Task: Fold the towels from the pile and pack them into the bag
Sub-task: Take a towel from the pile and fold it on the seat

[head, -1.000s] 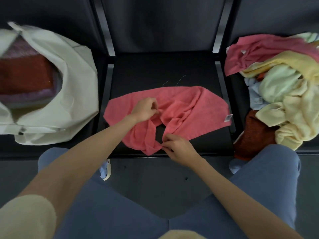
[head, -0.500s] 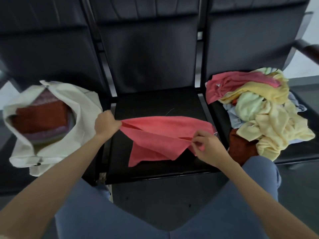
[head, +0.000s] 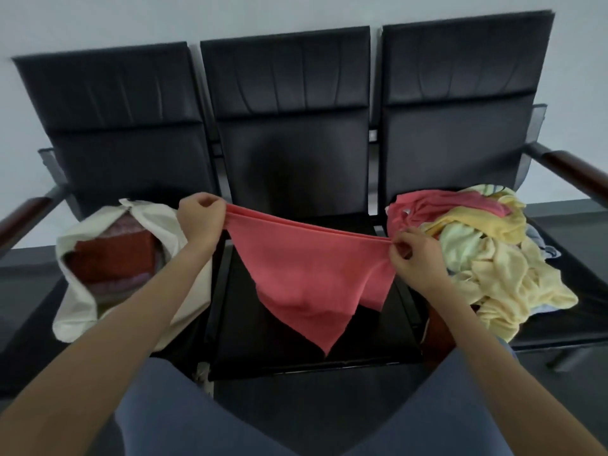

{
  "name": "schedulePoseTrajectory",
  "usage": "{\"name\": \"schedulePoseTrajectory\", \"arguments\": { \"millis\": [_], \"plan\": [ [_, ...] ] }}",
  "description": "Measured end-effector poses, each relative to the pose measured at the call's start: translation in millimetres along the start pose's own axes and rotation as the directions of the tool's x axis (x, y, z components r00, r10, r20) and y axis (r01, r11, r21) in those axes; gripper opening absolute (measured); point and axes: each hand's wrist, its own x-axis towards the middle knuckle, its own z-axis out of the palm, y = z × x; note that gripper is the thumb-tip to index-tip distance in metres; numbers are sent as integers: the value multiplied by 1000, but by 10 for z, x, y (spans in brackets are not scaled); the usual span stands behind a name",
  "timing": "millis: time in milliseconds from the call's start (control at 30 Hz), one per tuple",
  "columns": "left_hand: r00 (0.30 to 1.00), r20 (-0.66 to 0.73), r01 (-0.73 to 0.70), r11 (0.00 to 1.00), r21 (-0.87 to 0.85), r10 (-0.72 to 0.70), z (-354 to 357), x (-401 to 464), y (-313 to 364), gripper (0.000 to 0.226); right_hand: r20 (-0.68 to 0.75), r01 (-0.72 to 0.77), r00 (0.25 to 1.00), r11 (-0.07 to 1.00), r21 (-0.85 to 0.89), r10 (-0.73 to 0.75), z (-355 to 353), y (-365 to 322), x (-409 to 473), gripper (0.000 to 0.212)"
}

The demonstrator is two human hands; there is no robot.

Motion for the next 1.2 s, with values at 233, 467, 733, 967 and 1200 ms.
{"name": "schedulePoseTrajectory", "arguments": {
  "millis": [233,467,733,967,1200],
  "plan": [
    [984,-114,-137,991,7,137,-251,75,660,29,353,69,934,998,-15,-59,-384,-374,483,18],
    [987,-43,-154,986,71,157,-512,323,654,30,252,33,965,989,143,-68,-581,-530,724,20],
    [992,107,-90,984,155,73,-393,586,478,30,221,-73,973,996,41,62,-410,-481,893,9],
    [979,195,87,986,-140,-59,-38,873,697,30,173,-76,981,993,-93,91,-260,-373,1492,17],
    [975,221,74,937,-343,4,54,1107,878,31,-115,-11,993,965,-263,-20,-243,-393,1905,31]
  ]
}}
